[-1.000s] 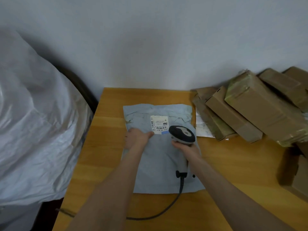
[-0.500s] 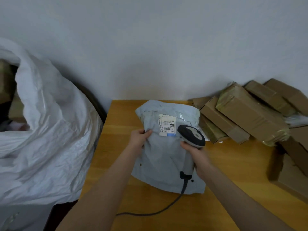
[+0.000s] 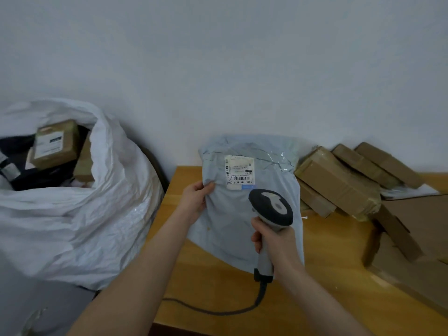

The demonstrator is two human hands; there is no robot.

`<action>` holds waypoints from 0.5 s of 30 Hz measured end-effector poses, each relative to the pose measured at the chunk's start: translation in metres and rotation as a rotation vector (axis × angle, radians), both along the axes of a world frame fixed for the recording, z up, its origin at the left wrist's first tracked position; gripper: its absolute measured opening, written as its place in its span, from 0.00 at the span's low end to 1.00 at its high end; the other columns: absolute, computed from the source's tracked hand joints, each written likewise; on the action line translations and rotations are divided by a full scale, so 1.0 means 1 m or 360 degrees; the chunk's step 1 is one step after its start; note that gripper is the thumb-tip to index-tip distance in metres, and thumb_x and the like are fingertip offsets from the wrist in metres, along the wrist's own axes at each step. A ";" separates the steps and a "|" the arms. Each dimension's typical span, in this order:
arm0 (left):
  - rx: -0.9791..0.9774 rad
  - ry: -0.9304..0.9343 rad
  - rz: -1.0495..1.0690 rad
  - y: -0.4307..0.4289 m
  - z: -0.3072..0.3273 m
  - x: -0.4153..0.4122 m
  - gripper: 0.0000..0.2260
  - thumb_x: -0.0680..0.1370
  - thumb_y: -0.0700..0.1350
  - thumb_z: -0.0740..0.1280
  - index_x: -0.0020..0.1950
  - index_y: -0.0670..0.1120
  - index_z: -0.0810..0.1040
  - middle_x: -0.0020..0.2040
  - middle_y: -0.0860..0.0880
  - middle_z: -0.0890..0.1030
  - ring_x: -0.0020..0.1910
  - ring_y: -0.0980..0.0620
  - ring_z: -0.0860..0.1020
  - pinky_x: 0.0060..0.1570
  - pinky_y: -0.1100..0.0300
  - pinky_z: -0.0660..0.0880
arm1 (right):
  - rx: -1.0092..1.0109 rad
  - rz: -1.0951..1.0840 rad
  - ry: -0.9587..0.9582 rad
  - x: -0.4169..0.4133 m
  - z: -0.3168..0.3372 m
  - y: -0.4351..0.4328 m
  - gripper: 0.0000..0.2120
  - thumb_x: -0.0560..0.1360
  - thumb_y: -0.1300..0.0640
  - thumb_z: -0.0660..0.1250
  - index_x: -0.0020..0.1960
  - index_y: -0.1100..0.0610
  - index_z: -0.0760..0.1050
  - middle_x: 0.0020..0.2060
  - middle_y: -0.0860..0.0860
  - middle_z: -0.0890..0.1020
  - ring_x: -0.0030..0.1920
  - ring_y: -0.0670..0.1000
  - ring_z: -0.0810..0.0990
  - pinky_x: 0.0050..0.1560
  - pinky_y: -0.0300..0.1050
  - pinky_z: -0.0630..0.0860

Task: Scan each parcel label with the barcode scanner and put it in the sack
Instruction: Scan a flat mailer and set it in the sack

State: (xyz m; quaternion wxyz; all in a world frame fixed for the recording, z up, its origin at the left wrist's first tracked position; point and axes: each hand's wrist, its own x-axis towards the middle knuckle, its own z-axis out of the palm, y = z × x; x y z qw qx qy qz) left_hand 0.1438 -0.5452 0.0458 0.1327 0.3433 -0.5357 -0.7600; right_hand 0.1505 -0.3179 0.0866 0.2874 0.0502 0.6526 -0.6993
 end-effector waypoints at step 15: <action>-0.0151 0.0047 0.0057 0.016 0.010 0.004 0.05 0.77 0.37 0.68 0.52 0.40 0.80 0.50 0.44 0.83 0.46 0.49 0.81 0.47 0.57 0.79 | 0.0107 0.0152 0.0195 0.020 0.026 0.027 0.06 0.73 0.61 0.71 0.38 0.61 0.78 0.24 0.52 0.79 0.23 0.46 0.75 0.28 0.38 0.72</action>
